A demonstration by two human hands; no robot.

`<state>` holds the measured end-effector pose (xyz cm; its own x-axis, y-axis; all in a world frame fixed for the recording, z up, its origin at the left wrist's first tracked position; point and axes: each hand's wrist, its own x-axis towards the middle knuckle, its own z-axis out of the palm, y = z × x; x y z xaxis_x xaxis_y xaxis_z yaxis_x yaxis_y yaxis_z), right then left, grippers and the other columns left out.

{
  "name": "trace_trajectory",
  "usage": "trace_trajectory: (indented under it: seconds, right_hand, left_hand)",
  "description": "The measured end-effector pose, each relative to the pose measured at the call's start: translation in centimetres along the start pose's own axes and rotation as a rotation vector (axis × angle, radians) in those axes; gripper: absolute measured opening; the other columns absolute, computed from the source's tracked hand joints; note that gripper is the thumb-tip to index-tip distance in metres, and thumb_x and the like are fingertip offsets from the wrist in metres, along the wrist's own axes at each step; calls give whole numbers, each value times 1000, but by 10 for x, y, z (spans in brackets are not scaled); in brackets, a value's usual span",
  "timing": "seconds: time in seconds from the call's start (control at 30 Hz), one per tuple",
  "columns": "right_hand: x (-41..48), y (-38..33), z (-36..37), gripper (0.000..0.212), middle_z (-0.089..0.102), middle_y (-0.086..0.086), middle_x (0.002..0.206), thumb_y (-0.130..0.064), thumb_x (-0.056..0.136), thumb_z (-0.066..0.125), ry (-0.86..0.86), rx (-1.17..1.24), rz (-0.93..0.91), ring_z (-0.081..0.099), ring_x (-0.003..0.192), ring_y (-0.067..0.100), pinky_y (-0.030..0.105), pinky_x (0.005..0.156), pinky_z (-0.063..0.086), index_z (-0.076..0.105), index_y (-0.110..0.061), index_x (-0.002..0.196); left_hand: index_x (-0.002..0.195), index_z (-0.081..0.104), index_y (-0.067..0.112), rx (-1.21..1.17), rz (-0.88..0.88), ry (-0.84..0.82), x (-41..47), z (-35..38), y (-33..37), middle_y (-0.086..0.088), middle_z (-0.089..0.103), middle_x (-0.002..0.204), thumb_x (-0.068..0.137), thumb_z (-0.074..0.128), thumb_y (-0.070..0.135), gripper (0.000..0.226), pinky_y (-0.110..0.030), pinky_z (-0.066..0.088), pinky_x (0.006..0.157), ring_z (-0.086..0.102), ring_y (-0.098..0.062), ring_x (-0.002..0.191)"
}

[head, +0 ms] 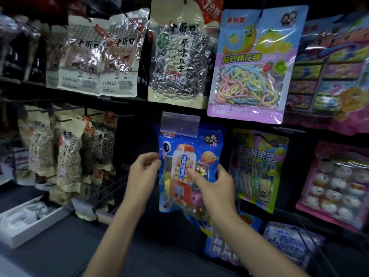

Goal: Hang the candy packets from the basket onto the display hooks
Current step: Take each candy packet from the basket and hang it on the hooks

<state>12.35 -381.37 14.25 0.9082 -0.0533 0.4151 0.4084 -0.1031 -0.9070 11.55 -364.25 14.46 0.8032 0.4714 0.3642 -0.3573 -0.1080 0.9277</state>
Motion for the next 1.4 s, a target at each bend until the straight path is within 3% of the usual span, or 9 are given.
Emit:
trace_trajectory:
  seconds: [0.2,0.37,0.67,0.77,0.9,1.07,1.17,1.27,1.4]
  right_hand:
    - [2,7,8,89,72,-13,126,-78,59,82,15,32,-16,66,122,12,45,102,56,65,-33,133]
    - [3,13,0,35,77,-19,104,-37,86,85,-31,66,-33,72,94,-5,22,80,57,69,-33,118]
    - [17,21,-5,34,64,-30,80,-26,88,83,45,97,-16,60,81,-24,-1,58,43,53,-41,96]
    - [32,19,-6,32,50,-31,87,-28,89,82,50,121,26,53,66,-29,-1,52,40,54,-37,101]
    - [49,21,-7,34,48,-31,78,-27,90,82,85,90,36,59,66,-20,4,49,41,49,-37,88]
    - [64,31,-7,33,52,-27,75,-28,90,81,110,35,33,58,65,-20,5,51,42,50,-31,80]
    - [67,36,-11,21,45,-27,76,-25,93,79,76,60,24,48,62,-33,-2,54,41,58,-25,95]
    - [66,35,-15,40,38,-30,79,-25,94,77,63,58,9,39,59,-39,-7,57,37,63,-7,127]
    - [75,43,-16,26,50,-28,79,-22,92,80,52,27,-38,48,66,-36,-1,56,41,54,-26,95]
  left_hand:
    - [128,59,19,2,-12,-72,2,7,-27,2,65,123,93,76,32,41,-16,55,76,66,-5,106]
    - [128,53,22,-21,-8,-68,3,14,-39,1,62,124,76,81,48,65,-34,59,91,67,-15,113]
    - [132,64,23,63,82,24,16,34,-62,7,70,121,89,79,42,50,-46,60,95,69,-12,112]
    - [140,61,23,71,77,-1,22,41,-71,5,72,120,92,77,39,53,-41,64,86,73,-9,104]
    - [150,53,24,118,123,-8,28,54,-77,5,59,141,90,77,47,69,-42,57,101,61,-10,125]
    - [139,62,36,162,186,-38,38,66,-87,6,58,135,79,72,70,70,-43,59,97,62,-5,119]
    - [135,64,40,141,193,-7,36,73,-87,11,53,136,72,71,74,71,-38,58,98,58,-1,120]
    - [144,55,41,171,187,16,32,79,-88,20,46,135,67,73,78,87,-40,60,94,58,-3,122]
    - [146,50,46,219,202,49,32,84,-92,20,45,135,66,72,78,89,-42,59,95,56,-3,123]
